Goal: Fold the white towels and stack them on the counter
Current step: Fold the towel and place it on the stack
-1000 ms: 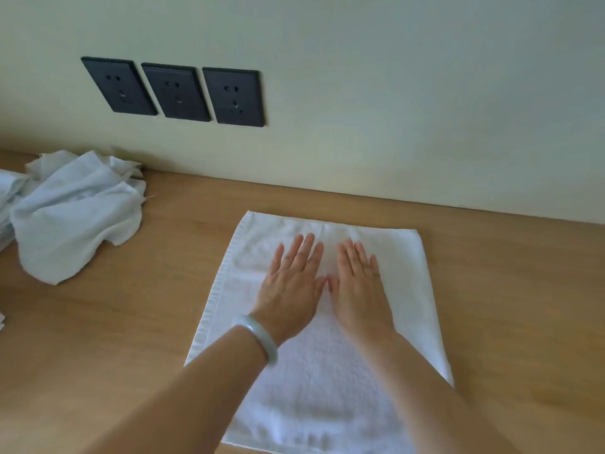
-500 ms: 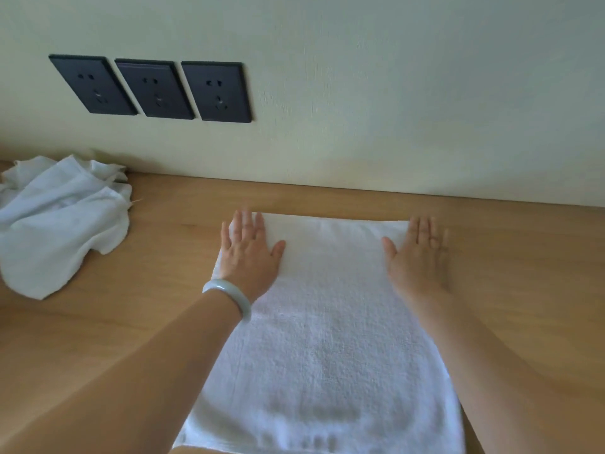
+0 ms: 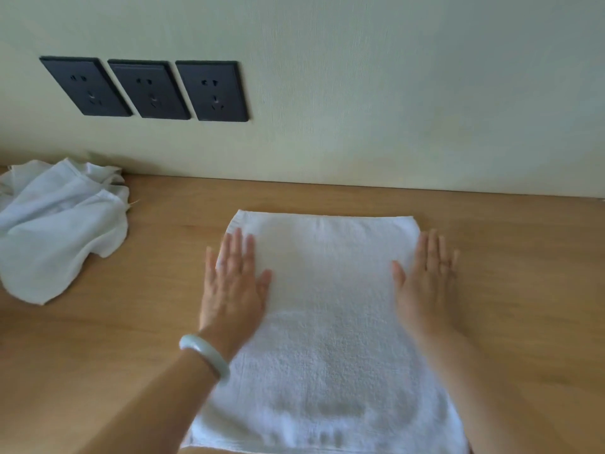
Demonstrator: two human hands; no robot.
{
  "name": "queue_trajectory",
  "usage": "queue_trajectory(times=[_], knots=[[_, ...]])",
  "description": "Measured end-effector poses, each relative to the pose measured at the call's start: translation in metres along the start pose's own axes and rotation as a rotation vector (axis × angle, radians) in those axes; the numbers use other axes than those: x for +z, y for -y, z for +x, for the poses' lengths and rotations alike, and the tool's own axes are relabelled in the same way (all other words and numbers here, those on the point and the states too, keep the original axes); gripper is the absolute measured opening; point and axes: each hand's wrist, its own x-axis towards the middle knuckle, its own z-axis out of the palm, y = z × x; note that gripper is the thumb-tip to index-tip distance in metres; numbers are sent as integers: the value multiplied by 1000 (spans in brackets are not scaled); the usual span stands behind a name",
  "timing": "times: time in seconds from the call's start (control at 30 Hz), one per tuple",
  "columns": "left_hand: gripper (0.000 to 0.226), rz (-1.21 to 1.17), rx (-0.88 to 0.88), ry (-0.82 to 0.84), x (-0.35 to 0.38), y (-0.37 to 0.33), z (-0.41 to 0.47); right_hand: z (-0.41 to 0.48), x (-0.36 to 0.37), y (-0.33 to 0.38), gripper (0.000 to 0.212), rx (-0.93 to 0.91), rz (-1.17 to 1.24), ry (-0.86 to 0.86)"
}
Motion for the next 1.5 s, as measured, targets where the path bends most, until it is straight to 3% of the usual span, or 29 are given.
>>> queue_trajectory(times=[0.13, 0.37, 0.47, 0.57, 0.67, 0.73, 0.8, 1.13, 1.27, 1.33, 1.43, 1.5], knots=[[57, -65, 285, 0, 19, -64, -60, -73, 13, 61, 63, -284, 84, -5], [59, 7, 11, 51, 13, 4, -75, -83, 12, -9, 68, -195, -20, 55], [63, -14, -124, 68, 8, 37, -88, -85, 12, -40, 76, -46, -10, 64], [70, -20, -244, 34, 0, 41, -98, -90, -2, -42, 80, 111, 10, -50], [64, -16, -46, 11, -6, -8, -108, -110, -17, 7, 67, -115, 97, -111], [61, -69, 94, 31, 3, -43, -116, -130, -9, 39, 63, -329, 148, -18], [59, -85, 125, 63, 12, -56, -120, -142, 5, 44, 60, -423, 107, 41], [59, 22, 78, 130, -6, 50, -133, -133, -6, -59, 67, -331, 20, 118], [60, 6, 35, 108, -20, 65, -144, -136, -17, -79, 80, -147, 15, 111], [62, -7, 127, 76, -29, 52, -146, -146, -32, -71, 77, -205, 76, 72], [64, -29, 525, 125, -30, 19, -155, -171, -42, -49, 70, -610, 124, 89], [60, 0, 678, 165, -26, 4, -156, -179, -39, -45, 64, -801, 43, 133]])
